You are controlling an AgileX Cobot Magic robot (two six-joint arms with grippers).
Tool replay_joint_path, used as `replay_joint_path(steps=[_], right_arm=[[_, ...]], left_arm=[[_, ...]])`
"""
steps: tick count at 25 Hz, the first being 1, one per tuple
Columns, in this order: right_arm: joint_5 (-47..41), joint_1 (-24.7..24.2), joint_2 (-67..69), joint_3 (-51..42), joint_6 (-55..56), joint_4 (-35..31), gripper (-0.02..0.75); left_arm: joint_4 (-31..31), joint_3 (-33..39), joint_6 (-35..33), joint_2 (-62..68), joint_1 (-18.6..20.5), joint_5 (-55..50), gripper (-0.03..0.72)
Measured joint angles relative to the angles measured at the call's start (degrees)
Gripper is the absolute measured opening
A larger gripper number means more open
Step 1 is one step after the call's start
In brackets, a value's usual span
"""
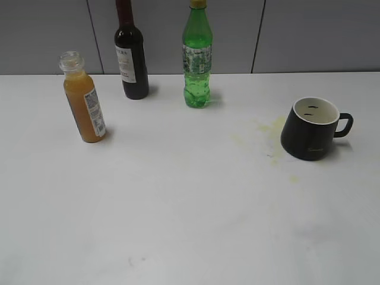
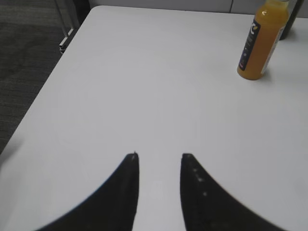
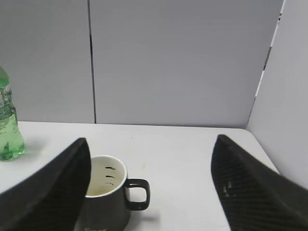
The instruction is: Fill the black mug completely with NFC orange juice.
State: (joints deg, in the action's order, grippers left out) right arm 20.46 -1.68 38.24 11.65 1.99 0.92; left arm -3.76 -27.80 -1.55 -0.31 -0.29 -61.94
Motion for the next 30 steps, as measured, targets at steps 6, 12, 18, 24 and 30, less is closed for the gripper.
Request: replay_joint_path(steps=[6,12,18,24,30], right_arm=[[15.66,0.00,17.63,-0.17,0.00,0.11,0.591],[31.54,0.00,27.90,-1.04,-2.50,0.05,0.591],[42.95,0.00,37.07,-3.44,-3.21,-2.44,0.591],[48.03,-0.04,46.70,-3.56,-3.21,-2.95,0.591],[48.54,-0.04,57.50,-3.62,-3.21,-3.62,0.591]], left_arm=[[0.00,0.00,0.01,0.00,0.00,0.00,0.238],[0.00,0.00,0.01,0.00,0.00,0.00,0.237],[0.00,0.00,-0.05,0.00,0.00,0.00,0.237],[0.00,0.00,0.02,0.00,0.00,0.00,0.237],[0.00,0.00,-0.07,0.00,0.00,0.00,0.237]])
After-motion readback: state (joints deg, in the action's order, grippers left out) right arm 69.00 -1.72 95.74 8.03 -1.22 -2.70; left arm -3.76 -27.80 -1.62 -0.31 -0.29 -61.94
